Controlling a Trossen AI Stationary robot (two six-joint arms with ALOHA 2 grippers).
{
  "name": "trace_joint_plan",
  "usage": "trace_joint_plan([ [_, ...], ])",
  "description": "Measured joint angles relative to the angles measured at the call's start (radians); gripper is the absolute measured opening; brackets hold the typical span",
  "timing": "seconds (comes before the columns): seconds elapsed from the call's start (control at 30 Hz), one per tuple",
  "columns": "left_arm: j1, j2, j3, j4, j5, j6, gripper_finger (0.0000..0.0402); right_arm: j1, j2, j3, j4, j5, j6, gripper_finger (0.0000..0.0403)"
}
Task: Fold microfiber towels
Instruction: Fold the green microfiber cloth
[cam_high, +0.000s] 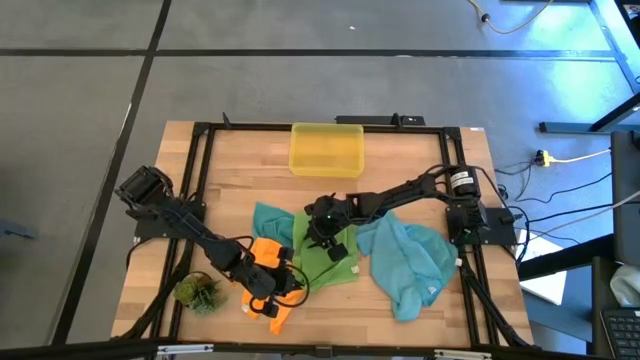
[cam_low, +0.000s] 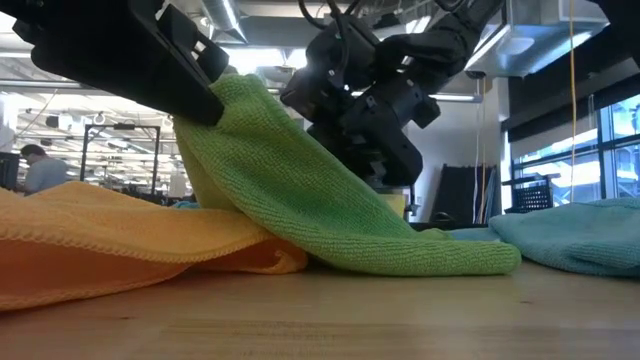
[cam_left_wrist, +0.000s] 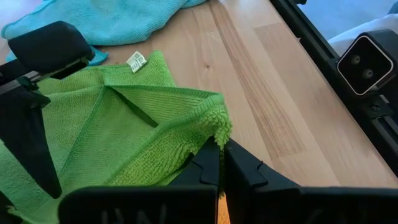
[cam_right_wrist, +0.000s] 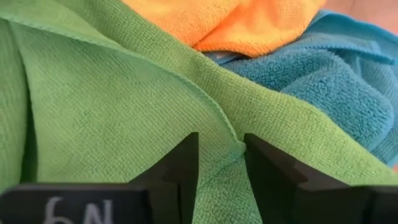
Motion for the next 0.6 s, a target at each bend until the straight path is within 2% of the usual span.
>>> trace_joint_plan([
  [0.17, 0.0, 0.0, 0.0, -0.001, 0.0, 0.0, 0.0, 0.0, 0.0, 0.0, 0.015, -0.025, -0.019, 0.0092],
  [0.33, 0.0, 0.0, 0.0, -0.001, -0.001, 0.0, 0.0, 0.003, -0.004, 0.0, -0.035, -0.005, -0.046, 0.0012],
  [0.6, -0.003, 0.0, 0.001, -0.01, 0.0, -0.018, 0.0, 0.05, -0.051, -0.001, -0.225, 0.017, 0.053, 0.0003],
])
